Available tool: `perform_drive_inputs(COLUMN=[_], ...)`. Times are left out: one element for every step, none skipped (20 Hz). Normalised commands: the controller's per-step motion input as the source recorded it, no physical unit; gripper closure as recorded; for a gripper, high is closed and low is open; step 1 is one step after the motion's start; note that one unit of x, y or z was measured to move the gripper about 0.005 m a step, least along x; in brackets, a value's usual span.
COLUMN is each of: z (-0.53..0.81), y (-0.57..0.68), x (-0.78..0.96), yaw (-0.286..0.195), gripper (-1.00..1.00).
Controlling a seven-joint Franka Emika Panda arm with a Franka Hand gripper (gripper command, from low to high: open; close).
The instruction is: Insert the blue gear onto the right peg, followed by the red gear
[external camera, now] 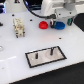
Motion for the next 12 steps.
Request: perform_drive_inputs(z=[-0.06,0.0,0.0,0.0,0.0,0.0,0.0,0.0,0.0,0.04,0.12,0.25], y=[0.0,0.0,0.0,0.0,0.0,0.0,0.0,0.0,0.0,0.0,-0.02,-0.07], x=[-0.07,0.0,0.0,0.0,0.0,0.0,0.0,0.0,0.0,0.0,0.01,0.12], yaw=[0.0,0.0,0.0,0.0,0.0,0.0,0.0,0.0,0.0,0.0,0.0,0.0], gripper=[1.0,1.0,1.0,1.0,1.0,1.0,1.0,1.0,1.0,1.0,1.0,1.0])
